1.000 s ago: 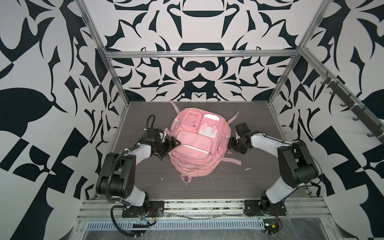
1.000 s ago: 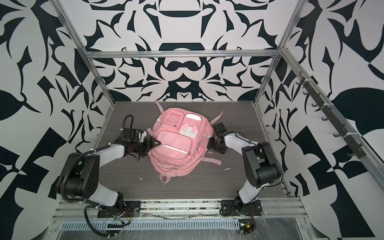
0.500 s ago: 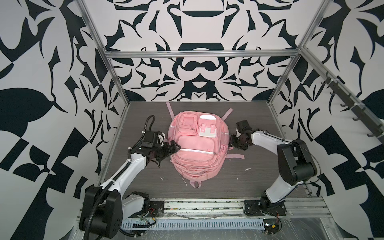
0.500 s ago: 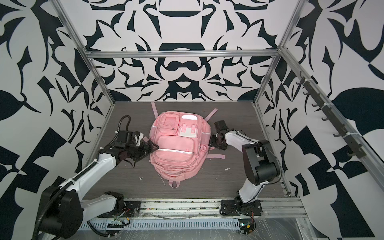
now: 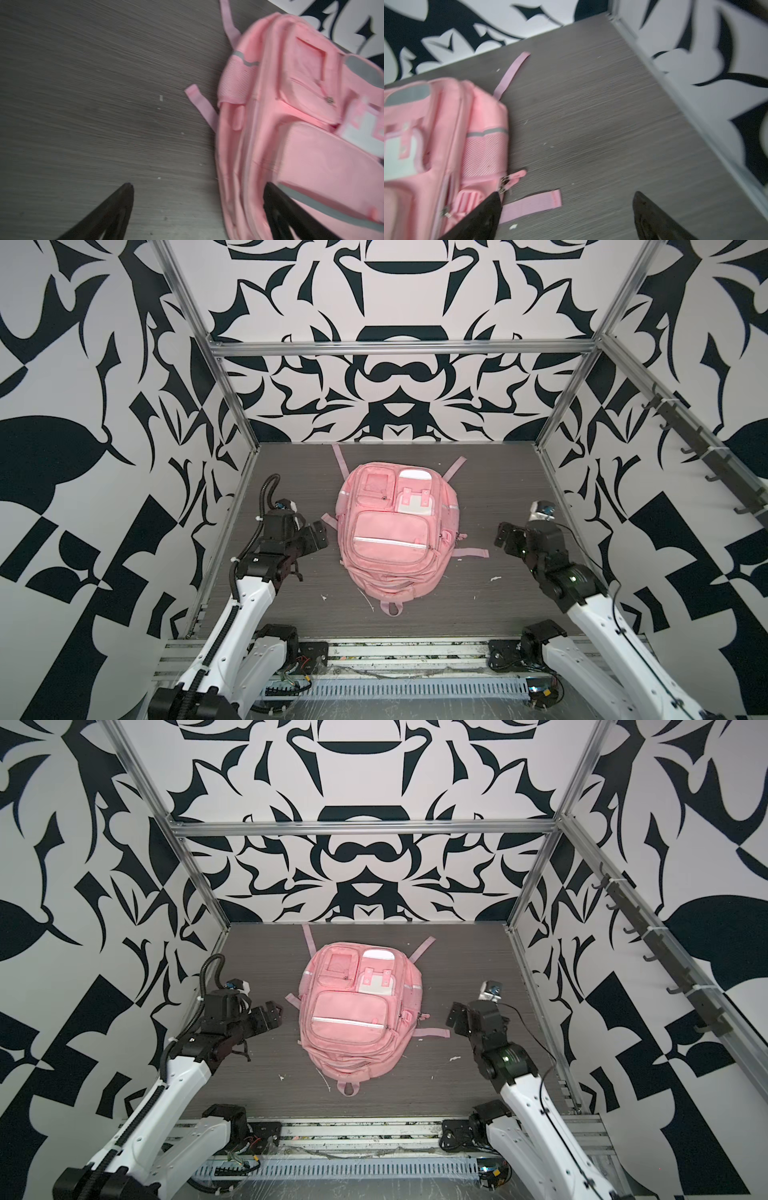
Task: Pack the student bag
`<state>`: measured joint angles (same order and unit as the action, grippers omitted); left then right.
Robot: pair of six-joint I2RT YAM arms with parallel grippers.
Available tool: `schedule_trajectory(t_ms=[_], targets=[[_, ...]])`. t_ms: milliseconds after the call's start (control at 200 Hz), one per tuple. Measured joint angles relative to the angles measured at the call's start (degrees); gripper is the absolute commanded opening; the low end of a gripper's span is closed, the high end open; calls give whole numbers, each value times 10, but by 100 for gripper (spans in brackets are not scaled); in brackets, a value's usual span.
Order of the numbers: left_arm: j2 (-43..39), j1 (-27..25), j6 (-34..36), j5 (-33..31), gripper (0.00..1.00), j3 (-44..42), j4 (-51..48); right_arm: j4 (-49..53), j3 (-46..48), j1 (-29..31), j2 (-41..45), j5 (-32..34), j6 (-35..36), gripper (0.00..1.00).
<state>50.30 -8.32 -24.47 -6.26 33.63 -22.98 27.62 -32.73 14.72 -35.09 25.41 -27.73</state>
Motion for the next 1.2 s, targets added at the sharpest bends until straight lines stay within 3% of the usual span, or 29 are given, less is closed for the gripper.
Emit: schedule_trajectory(t_ms=[140,250,390,520,820,1030,1200], targets=[[16,1,25,-86,100,-46,48,-60,101,-1,140,119,30,100],[44,1,81,-117,99,-67,116,-168,215,-1,209,123,116,100],[81,1,137,-133,100,-103,220,-234,274,-1,191,131,166,100],[124,1,171,-127,100,-133,307,-340,295,-1,116,146,180,100],[254,16,209,-96,99,-108,462,-563,296,-2,-162,145,191,100],[335,26,221,-66,99,-51,505,-625,220,-14,-330,146,182,100],[374,29,238,-46,99,-36,554,-661,162,-33,-403,122,188,100]])
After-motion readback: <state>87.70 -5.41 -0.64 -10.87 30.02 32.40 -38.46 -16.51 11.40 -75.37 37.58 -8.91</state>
